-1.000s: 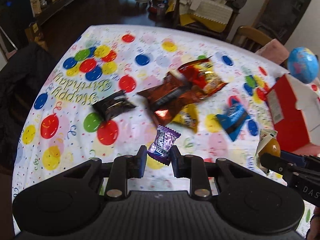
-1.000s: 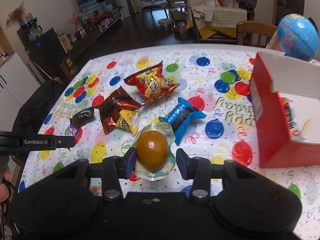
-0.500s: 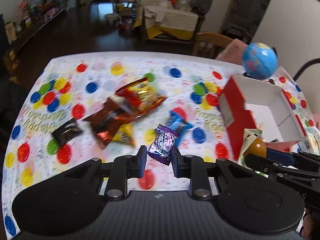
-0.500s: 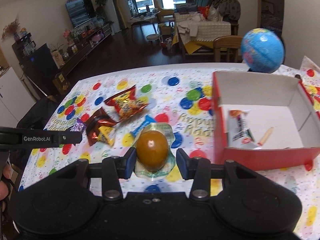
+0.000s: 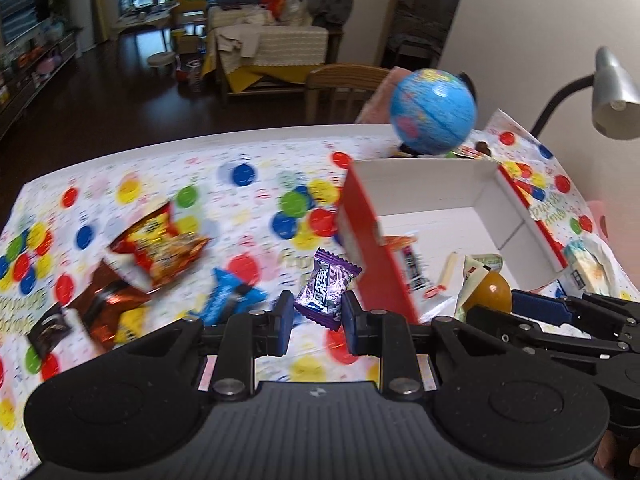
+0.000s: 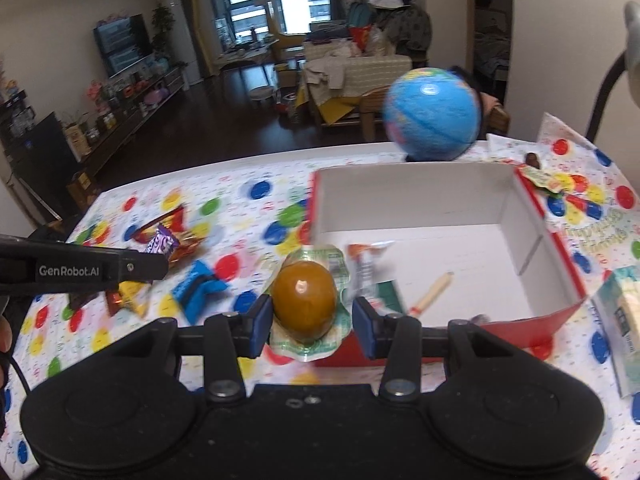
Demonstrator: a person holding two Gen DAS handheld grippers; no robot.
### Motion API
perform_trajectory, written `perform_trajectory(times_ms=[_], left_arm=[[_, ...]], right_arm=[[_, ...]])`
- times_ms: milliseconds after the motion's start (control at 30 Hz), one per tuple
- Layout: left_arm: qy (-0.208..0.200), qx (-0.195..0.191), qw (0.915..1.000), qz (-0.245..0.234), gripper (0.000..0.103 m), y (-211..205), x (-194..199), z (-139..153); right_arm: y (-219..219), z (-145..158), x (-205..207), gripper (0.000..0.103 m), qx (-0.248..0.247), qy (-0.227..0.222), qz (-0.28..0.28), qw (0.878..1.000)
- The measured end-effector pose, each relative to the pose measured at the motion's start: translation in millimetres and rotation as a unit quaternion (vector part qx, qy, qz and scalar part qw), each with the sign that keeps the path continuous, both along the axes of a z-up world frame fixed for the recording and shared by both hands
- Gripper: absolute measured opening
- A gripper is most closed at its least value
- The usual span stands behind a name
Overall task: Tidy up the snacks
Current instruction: 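Carry the purple candy and egg into the red box and open both grippers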
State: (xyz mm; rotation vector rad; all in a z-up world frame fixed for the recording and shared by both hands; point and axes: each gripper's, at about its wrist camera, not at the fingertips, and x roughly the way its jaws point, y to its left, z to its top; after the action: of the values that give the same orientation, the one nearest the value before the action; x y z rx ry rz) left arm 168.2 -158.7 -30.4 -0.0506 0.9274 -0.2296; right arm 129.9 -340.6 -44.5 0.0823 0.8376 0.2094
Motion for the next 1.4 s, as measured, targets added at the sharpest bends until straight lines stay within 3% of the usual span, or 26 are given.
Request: perform_trajectory(times_ms=[567,967,1400], left_arm=[[0.029,0.033,0.9973,-0.06,0.025,-114.0,67.7,-37.7],[0.061,0.081,0.991,-0.087,0.025,-160.0,98.2,-78.5],[0.091,0.09,0.9854,-0.112,0.025,-181.3,111.4,-98.3]], right_arm=[[-101.1,-35.7,52.5,0.042,-0.033,0.02,-0.07,0.997],[-110.5,-70.3,89.2,0.042,-0.036,0.059,-0.053,0.996],[-119.0,-96.4,102.8,0.043,-0.032,0.101,-0.05,0.993]])
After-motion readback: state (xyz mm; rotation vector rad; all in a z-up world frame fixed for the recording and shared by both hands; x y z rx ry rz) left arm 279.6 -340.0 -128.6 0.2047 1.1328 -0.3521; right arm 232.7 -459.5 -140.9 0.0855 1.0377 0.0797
